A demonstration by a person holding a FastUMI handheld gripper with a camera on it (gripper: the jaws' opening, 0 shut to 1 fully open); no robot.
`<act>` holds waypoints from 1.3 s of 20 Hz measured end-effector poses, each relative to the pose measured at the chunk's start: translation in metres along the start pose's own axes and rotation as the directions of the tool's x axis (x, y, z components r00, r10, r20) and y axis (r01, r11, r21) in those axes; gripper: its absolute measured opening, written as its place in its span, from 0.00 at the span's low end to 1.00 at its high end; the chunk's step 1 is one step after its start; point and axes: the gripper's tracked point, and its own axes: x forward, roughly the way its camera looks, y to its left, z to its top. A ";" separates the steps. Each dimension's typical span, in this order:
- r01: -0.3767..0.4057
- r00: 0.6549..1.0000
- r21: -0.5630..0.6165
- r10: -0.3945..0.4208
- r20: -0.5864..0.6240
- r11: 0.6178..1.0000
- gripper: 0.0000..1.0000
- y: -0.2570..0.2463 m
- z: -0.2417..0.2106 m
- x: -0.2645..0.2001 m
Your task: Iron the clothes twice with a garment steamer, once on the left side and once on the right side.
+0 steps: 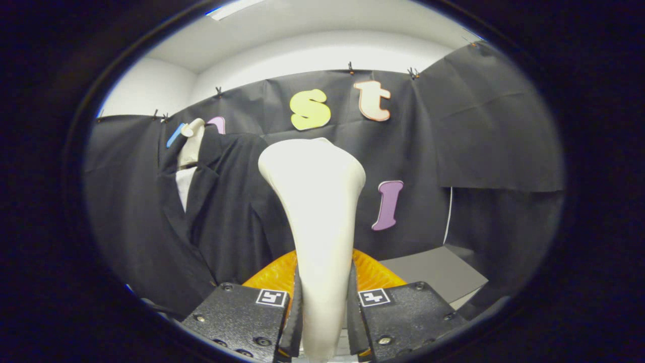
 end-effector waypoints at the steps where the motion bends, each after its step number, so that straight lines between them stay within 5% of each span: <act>1: 0.002 1.000 -0.016 -0.002 0.015 1.000 0.38 0.014 0.009 0.003; 13: 0.039 0.993 -0.148 -0.022 0.117 0.988 0.38 0.164 0.075 0.042; 26: 0.162 0.987 -0.224 -0.154 0.054 0.961 0.38 0.197 0.071 0.111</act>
